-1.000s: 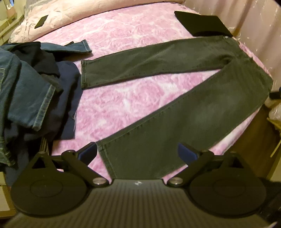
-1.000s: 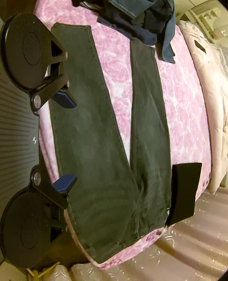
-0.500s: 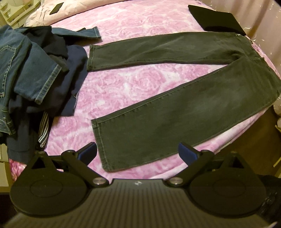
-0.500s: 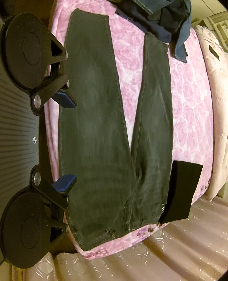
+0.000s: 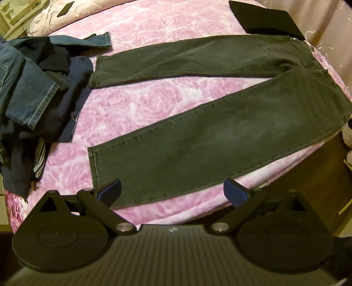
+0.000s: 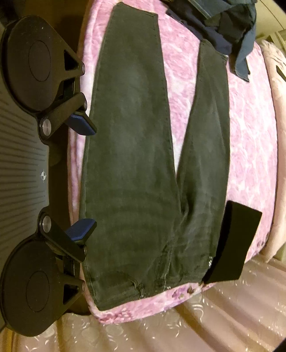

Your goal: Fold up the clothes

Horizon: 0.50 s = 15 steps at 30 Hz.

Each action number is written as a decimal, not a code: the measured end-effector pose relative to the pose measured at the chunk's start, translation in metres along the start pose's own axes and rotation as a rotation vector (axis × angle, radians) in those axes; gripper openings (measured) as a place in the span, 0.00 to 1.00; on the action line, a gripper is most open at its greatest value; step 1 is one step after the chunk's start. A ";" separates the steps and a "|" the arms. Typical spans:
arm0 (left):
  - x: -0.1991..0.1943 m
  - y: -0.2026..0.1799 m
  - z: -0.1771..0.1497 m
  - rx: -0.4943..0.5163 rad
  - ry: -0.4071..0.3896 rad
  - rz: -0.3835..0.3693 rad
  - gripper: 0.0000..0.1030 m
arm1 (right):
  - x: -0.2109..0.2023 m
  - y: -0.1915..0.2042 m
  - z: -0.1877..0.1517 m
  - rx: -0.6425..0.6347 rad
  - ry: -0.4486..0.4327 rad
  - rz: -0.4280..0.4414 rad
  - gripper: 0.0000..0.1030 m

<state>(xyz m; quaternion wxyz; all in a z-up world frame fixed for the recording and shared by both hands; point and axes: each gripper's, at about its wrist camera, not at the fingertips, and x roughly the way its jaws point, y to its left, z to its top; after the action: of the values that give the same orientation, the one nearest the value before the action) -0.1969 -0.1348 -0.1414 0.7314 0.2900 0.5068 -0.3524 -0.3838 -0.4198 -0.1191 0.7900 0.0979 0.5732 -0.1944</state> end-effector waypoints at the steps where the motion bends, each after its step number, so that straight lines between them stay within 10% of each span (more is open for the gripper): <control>1: -0.001 0.000 -0.002 -0.008 0.002 0.002 0.95 | 0.001 0.002 0.000 -0.009 0.003 0.005 0.83; 15: -0.006 0.019 -0.021 -0.037 0.010 0.017 0.94 | 0.005 0.024 -0.003 -0.032 0.010 0.031 0.83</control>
<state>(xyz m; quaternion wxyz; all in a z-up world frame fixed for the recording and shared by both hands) -0.1943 -0.1058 -0.1414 0.7371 0.2823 0.5145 -0.3350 -0.3747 -0.3979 -0.1262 0.7916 0.0952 0.5785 -0.1725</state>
